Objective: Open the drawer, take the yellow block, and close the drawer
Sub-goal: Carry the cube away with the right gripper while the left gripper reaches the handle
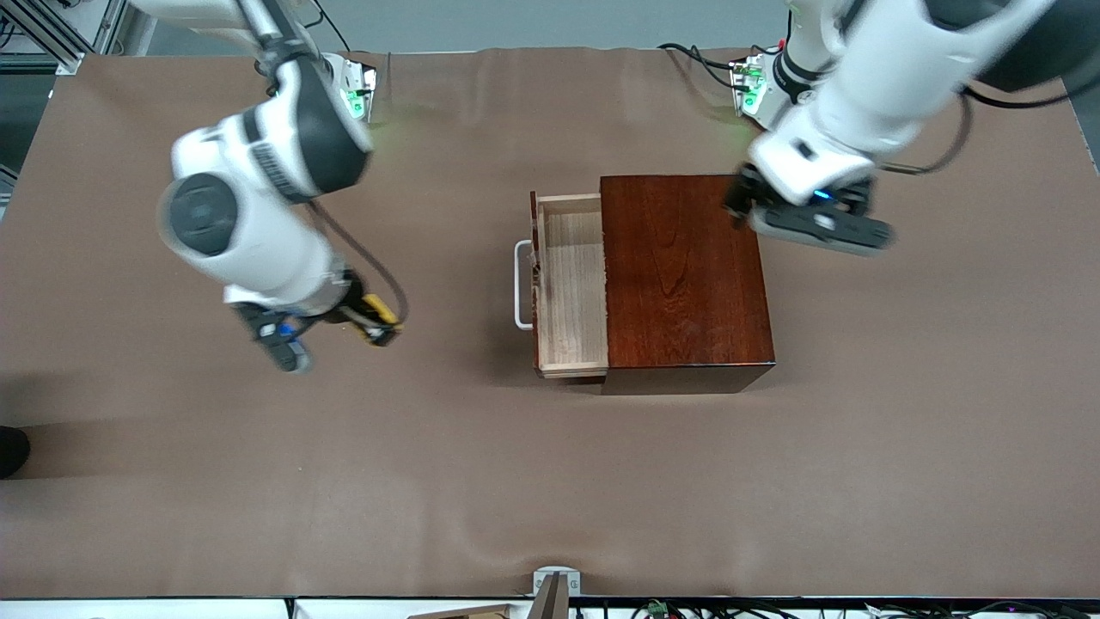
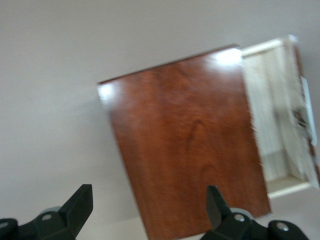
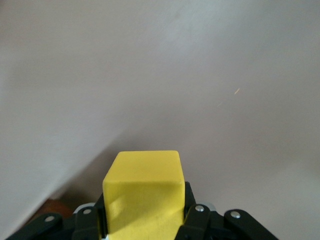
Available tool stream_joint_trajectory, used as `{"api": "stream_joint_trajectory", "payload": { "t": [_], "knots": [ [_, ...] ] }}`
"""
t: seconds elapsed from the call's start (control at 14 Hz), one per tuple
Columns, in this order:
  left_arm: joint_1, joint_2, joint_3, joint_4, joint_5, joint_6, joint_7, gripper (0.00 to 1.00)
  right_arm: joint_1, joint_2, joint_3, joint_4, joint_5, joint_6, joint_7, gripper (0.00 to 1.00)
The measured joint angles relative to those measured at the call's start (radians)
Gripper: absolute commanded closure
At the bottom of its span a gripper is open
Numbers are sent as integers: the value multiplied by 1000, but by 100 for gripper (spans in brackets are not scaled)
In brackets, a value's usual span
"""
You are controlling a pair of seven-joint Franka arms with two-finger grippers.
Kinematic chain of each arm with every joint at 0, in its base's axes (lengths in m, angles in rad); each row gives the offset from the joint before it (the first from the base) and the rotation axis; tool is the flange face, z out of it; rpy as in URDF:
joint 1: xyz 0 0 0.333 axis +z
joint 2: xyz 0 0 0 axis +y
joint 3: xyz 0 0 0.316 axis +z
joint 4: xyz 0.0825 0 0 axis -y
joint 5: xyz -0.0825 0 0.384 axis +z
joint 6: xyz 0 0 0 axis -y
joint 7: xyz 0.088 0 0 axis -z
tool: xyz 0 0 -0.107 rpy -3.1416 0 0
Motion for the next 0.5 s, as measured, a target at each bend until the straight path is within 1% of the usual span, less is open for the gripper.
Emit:
{"api": "stream_joint_trajectory", "payload": {
  "t": [0.29,0.36,0.5],
  "knots": [
    [-8,20,-162,-17,1,0,0,0,-151,-14,-2,-68,1,-12,-389,100],
    [-19,40,-189,-20,2,7,2,0,-196,-13,-2,-81,1,-13,-493,100],
    [-60,112,-208,-6,4,62,52,0,-278,-3,-2,-99,1,-7,-688,100]
  ]
}}
